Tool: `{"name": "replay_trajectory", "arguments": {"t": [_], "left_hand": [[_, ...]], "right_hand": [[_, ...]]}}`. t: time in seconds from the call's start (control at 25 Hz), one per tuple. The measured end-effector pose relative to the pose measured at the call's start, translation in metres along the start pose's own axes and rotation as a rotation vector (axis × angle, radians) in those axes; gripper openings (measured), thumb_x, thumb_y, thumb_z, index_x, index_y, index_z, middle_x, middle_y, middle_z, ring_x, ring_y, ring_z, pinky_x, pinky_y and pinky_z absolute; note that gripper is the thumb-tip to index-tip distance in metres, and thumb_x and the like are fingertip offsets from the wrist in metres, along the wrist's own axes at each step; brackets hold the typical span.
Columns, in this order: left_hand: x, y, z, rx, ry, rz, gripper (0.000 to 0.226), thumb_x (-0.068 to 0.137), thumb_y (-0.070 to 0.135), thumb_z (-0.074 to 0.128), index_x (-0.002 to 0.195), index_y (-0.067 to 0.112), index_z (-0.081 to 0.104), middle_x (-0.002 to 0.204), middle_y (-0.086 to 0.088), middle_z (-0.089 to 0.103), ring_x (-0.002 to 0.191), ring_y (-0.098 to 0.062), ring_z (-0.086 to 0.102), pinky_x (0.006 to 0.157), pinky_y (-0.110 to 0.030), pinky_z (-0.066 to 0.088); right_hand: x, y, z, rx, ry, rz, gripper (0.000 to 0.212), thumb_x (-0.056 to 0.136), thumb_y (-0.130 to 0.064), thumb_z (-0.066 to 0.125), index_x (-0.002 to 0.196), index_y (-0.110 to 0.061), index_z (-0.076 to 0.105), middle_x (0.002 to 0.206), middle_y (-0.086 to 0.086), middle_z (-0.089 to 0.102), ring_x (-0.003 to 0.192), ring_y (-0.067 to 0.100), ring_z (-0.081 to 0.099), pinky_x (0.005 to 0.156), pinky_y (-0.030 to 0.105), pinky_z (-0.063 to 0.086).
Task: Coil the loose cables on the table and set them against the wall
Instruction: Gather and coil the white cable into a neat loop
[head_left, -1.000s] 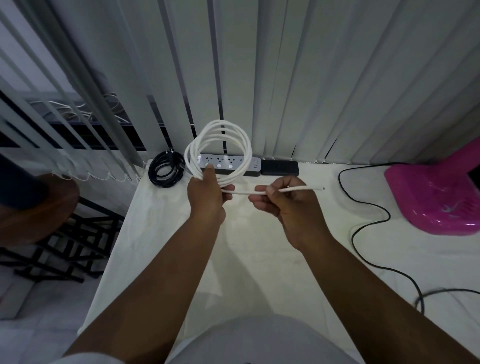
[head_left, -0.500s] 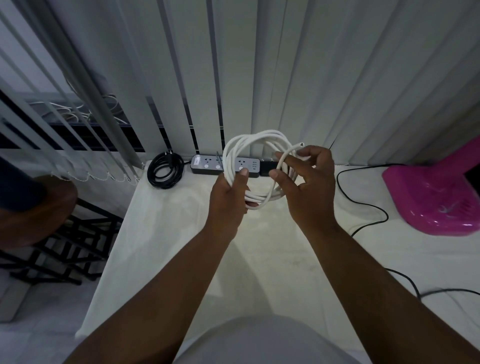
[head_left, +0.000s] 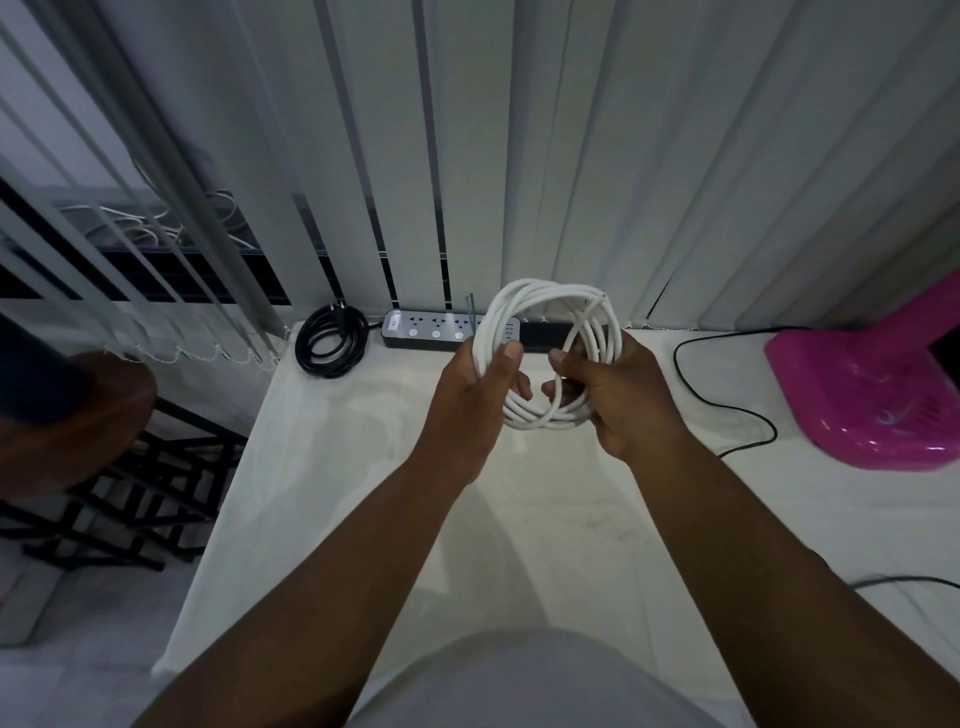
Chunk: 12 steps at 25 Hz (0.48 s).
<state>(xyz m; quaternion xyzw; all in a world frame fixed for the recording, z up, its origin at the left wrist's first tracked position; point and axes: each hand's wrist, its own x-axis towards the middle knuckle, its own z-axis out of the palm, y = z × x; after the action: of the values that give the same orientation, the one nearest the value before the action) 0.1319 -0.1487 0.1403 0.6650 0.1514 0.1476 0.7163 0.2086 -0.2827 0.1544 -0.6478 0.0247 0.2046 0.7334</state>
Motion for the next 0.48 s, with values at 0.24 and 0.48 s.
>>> {"name": "replay_trajectory", "arguments": {"t": [0.24, 0.48], "left_hand": [[-0.0002, -0.0013, 0.0091, -0.023, 0.004, -0.013, 0.024, 0.085, 0.051, 0.053, 0.092, 0.029, 0.059, 0.063, 0.001, 0.062, 0.058, -0.011, 0.057, 0.053, -0.024, 0.043], [0.0077, -0.0039, 0.0056, -0.238, 0.125, -0.122, 0.019, 0.094, 0.041, 0.054, 0.09, 0.023, 0.059, 0.056, 0.008, 0.059, 0.061, -0.015, 0.055, 0.058, -0.032, 0.038]], "right_hand": [[-0.0007, 0.0039, 0.0052, 0.08, 0.078, 0.027, 0.04, 0.086, 0.018, 0.044, 0.107, -0.01, 0.063, 0.087, 0.016, 0.07, 0.059, 0.021, 0.07, 0.055, 0.031, 0.057], [-0.0006, 0.0012, 0.0014, 0.179, 0.067, 0.024, 0.007, 0.084, -0.004, 0.073, 0.089, -0.008, 0.072, 0.063, 0.006, 0.065, 0.057, 0.017, 0.062, 0.062, 0.031, 0.057]]}}
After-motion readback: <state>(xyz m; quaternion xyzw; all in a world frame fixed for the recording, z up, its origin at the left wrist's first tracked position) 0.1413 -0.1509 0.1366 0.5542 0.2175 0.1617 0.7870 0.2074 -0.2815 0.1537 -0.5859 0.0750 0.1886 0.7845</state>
